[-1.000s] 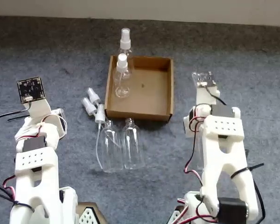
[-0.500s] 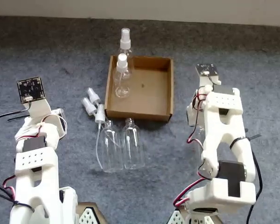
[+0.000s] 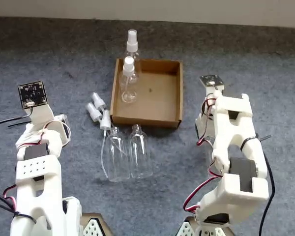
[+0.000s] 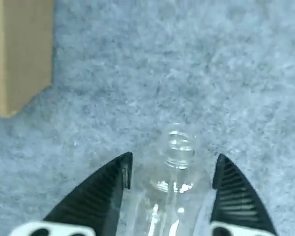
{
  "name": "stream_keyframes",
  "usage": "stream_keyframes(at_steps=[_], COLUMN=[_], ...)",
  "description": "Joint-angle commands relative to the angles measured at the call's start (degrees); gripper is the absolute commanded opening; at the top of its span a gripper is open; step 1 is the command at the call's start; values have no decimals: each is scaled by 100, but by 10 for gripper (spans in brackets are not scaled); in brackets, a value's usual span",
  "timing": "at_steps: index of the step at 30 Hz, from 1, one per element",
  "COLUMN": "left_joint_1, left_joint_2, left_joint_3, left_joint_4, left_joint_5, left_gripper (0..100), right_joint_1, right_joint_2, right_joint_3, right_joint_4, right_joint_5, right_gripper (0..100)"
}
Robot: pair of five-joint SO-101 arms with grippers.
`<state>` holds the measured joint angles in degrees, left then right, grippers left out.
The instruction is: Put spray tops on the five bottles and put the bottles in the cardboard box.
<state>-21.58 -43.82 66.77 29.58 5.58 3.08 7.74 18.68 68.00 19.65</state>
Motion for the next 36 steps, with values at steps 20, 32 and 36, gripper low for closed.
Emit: stream_keyframes(at_steps=[20, 32, 36], left_joint_1=[-84, -66, -48], left_joint_2=[-101, -101, -92], left_joint_3=[-48, -66, -347], left_joint_4=[-97, -88, 0], left_joint_5=[53, 53, -316], left_gripper=[126, 127, 127], right_joint_1=[-136, -1393, -1692], right_joint_2=[-3442, -6756, -7899], right_joint_3=[84, 2774, 3626], right_joint_4=[532, -690, -1007], right_joint_5=[-273, -308, -308], right_gripper=[5, 5, 5])
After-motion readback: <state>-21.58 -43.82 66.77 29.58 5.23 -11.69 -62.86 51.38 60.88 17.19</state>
